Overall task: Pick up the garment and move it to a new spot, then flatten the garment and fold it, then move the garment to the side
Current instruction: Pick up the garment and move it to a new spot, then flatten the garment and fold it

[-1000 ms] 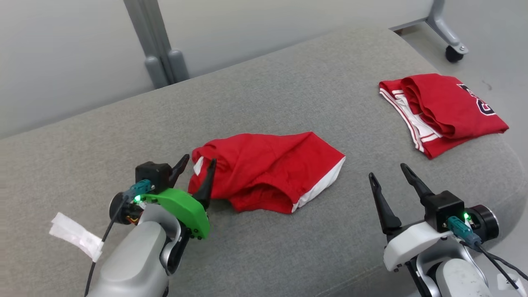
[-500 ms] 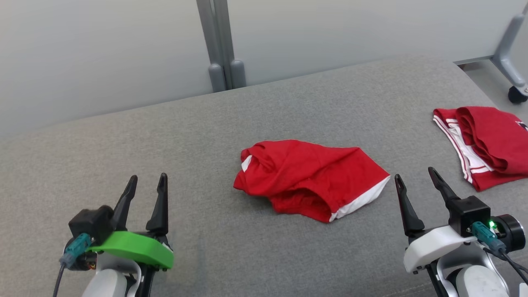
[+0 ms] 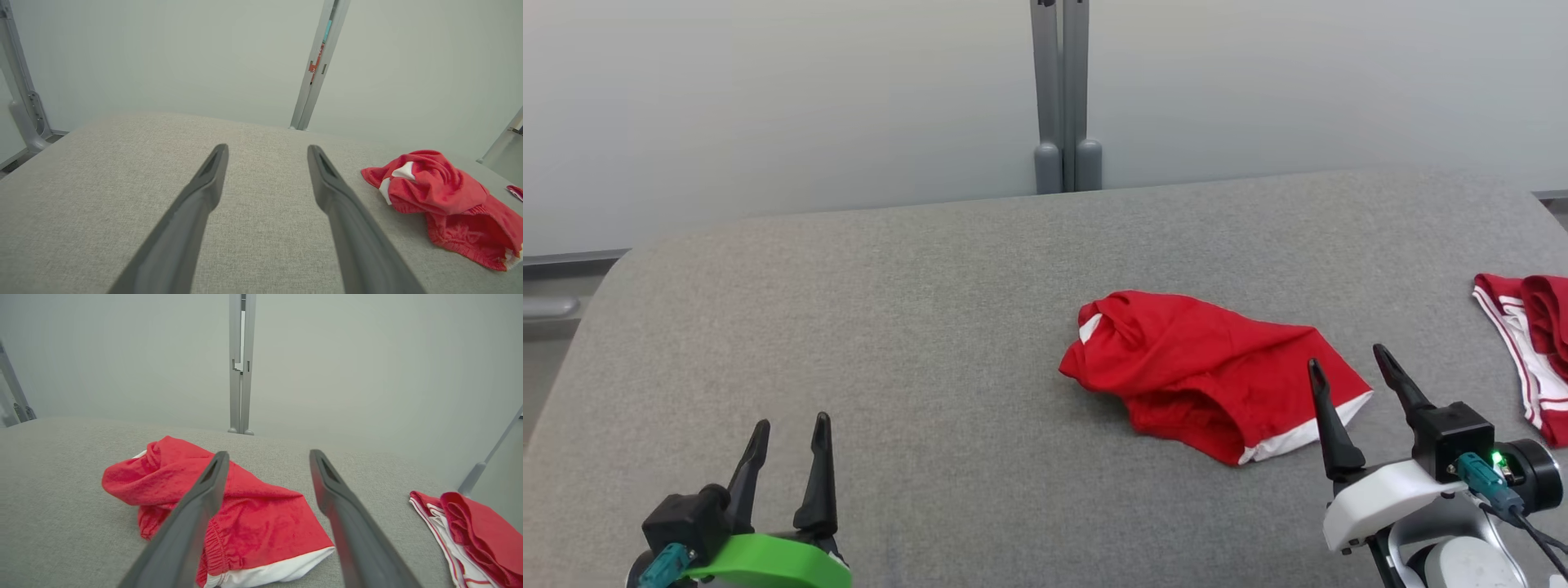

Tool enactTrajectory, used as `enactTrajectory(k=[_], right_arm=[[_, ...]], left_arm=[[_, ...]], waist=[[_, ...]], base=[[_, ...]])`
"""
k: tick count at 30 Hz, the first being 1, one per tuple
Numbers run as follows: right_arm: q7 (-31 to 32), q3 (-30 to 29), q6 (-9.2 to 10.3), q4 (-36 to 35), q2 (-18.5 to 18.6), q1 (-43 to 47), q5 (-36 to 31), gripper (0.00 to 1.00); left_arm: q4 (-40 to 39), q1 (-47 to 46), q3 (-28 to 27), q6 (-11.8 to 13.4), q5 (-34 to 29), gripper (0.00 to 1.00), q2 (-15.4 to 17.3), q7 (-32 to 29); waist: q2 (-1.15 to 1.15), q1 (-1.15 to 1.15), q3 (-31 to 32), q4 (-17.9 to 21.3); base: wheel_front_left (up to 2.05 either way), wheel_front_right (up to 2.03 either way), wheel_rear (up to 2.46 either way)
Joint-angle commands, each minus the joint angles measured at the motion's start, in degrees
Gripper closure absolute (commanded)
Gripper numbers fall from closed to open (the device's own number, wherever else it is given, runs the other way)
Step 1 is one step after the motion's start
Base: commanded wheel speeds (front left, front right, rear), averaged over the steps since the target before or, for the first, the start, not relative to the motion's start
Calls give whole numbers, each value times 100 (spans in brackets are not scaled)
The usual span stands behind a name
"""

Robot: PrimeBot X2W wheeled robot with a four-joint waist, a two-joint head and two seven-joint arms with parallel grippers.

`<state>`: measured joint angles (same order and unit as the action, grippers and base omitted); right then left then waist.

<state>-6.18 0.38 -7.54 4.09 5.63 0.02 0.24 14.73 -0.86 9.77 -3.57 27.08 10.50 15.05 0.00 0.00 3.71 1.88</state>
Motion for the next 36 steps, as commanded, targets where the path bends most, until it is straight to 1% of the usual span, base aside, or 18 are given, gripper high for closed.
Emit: enactTrajectory(k=[1, 7, 14, 27, 33, 36], right_arm=[[-49, 6, 11, 37, -1, 57, 26, 0], [-87, 60, 11, 139, -12, 81, 47, 0], [-103, 87, 11, 204, 15, 86, -8, 0], [-136, 213, 11, 278, 36, 17, -8, 0], [-131, 252, 11, 275, 31, 19, -19, 0], [-118, 304, 11, 278, 43, -13, 1, 0]], left_arm=[[-12, 127, -60, -27, -70, 0, -32, 15], [-54, 292, -288, -67, -130, 0, -163, 14], [-107, 242, -397, -132, -253, 0, -207, 14], [-86, 207, -476, -176, -417, 0, -210, 14], [-18, 175, -433, -196, -443, 0, -242, 14], [4, 151, -364, -201, -467, 0, -241, 14]], waist=[[0, 0, 66, -92], [0, 0, 103, -122], [0, 0, 117, -87], [0, 0, 92, 34], [0, 0, 73, 52], [0, 0, 50, 134]], base=[[0, 0, 0], [0, 0, 0], [0, 0, 0], [0, 0, 0], [0, 0, 0], [0, 0, 0]])
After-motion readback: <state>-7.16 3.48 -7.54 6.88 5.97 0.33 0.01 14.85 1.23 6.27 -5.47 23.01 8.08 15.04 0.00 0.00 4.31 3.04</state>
